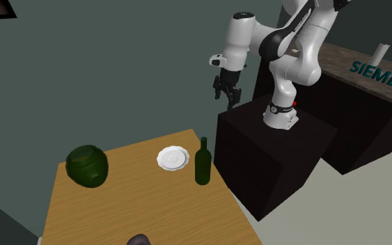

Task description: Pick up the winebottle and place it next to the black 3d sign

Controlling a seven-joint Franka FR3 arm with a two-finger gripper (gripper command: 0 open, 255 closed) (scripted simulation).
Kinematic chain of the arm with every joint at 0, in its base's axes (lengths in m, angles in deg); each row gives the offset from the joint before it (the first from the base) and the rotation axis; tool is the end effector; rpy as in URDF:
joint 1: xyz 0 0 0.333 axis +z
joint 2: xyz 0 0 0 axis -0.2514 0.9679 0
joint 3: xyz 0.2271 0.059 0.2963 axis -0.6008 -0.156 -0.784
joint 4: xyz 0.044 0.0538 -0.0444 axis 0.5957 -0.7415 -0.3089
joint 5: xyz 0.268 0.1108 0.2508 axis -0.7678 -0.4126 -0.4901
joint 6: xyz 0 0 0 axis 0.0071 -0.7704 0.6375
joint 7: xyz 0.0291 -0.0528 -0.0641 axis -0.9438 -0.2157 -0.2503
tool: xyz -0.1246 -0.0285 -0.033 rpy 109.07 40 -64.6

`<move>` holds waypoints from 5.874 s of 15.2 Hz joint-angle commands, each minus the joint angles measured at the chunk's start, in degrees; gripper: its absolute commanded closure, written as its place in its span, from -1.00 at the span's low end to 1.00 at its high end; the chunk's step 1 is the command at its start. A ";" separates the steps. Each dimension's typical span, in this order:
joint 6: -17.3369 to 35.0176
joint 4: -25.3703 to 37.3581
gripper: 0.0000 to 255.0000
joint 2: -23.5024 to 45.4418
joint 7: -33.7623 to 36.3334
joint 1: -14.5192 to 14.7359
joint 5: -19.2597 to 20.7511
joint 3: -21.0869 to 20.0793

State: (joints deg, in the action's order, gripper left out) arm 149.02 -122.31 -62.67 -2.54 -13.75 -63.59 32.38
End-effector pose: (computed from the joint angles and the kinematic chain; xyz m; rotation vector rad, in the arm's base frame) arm 0.3808 -0.0159 0.4576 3.0976 -0.1031 0.1629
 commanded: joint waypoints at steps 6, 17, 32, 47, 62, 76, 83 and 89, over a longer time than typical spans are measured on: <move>13.94 1.08 -1.00 15.16 -2.48 0.24 -1.66 1.77; 27.30 6.59 -1.00 34.47 -7.42 0.06 -6.98 1.88; 30.53 7.14 1.00 38.27 -8.05 -0.20 -7.84 1.45; 24.52 7.14 1.00 32.23 -6.98 0.21 -6.43 2.11; 12.67 9.47 1.00 22.67 -5.61 0.31 -4.60 2.40; 1.47 14.26 1.00 16.24 -4.97 0.25 -3.81 2.27; -4.07 17.55 1.00 13.98 -4.80 0.25 -3.62 2.17; -8.77 20.83 1.00 12.56 -4.69 0.25 -3.52 2.10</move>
State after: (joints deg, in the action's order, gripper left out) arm 141.13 -102.21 -49.96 -7.30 -13.53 -67.12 34.52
